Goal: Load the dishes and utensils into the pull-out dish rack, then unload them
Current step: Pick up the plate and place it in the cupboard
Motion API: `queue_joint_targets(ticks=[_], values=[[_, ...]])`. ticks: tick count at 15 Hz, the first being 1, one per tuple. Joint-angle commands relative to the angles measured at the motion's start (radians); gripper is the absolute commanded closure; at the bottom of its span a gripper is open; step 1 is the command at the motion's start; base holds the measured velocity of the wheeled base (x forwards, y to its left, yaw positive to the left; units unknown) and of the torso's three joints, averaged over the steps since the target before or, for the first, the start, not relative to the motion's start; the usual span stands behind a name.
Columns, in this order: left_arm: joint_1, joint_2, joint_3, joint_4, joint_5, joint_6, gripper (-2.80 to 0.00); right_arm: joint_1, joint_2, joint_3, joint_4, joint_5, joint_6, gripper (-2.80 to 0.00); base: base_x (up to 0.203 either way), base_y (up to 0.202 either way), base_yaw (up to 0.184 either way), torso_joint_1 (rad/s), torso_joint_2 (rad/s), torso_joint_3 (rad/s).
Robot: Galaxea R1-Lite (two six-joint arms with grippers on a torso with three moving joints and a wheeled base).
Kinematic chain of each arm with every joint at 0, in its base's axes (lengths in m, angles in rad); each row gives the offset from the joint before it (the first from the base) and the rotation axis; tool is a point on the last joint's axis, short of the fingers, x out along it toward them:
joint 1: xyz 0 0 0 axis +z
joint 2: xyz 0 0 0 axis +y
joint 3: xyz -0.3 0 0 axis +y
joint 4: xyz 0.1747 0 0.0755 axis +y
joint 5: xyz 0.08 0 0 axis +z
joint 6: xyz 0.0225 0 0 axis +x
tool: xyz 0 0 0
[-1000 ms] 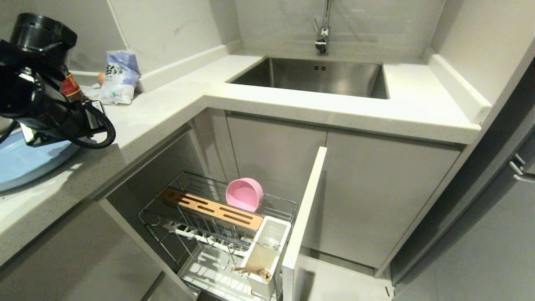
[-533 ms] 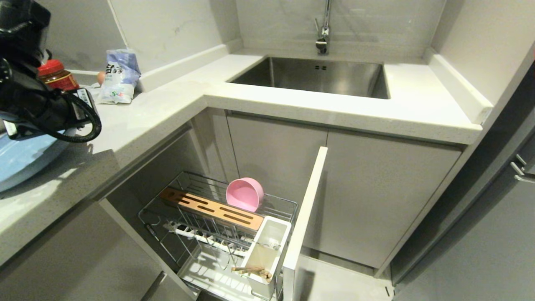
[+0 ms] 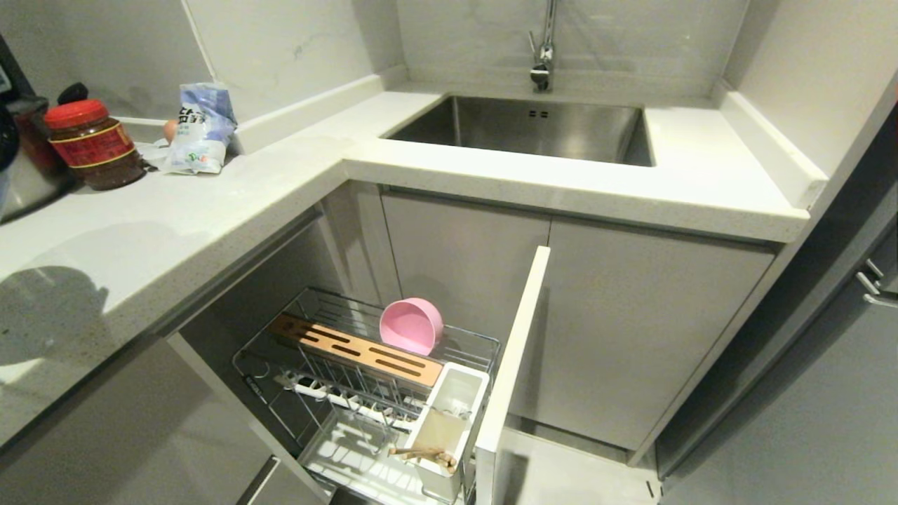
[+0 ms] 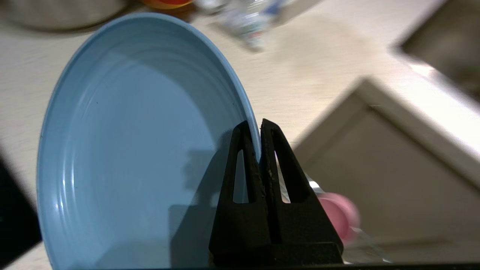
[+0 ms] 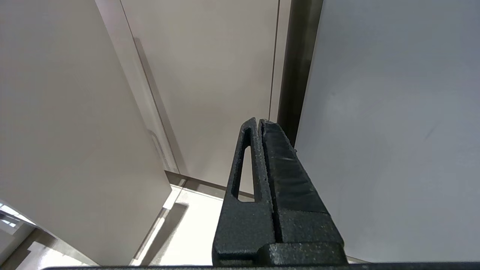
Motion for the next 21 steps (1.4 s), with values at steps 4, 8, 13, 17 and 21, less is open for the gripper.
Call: queue_joint_targets(ticks=[4, 8, 13, 17, 21], values=[[-0.278, -0.073, 0.000, -0.040, 0.010, -0.066, 0.00, 0.001, -0.001, 0.026, -0.001, 0.000, 0.000, 0.00, 0.000, 0.000, 0.000, 0.000, 0.00, 0.000], [-0.461, 0.011, 0.023, -0.303, 0.010, -0.184, 0.00, 0.001, -0.001, 0.026, -0.001, 0.000, 0.000, 0.00, 0.000, 0.000, 0.000, 0.000, 0.00, 0.000], [-0.500, 0.087, 0.160, -0.629, 0.022, -0.270, 0.00, 0.001, -0.001, 0.026, -0.001, 0.000, 0.000, 0.00, 0.000, 0.000, 0.000, 0.000, 0.00, 0.000], [-0.500, 0.137, 0.367, -0.876, 0.052, -0.349, 0.00, 0.001, -0.001, 0.026, -0.001, 0.000, 0.000, 0.00, 0.000, 0.000, 0.000, 0.000, 0.00, 0.000], [-0.498, 0.189, 0.614, -1.157, 0.144, -0.370, 0.00, 0.001, -0.001, 0.026, -0.001, 0.000, 0.000, 0.00, 0.000, 0.000, 0.000, 0.000, 0.00, 0.000]])
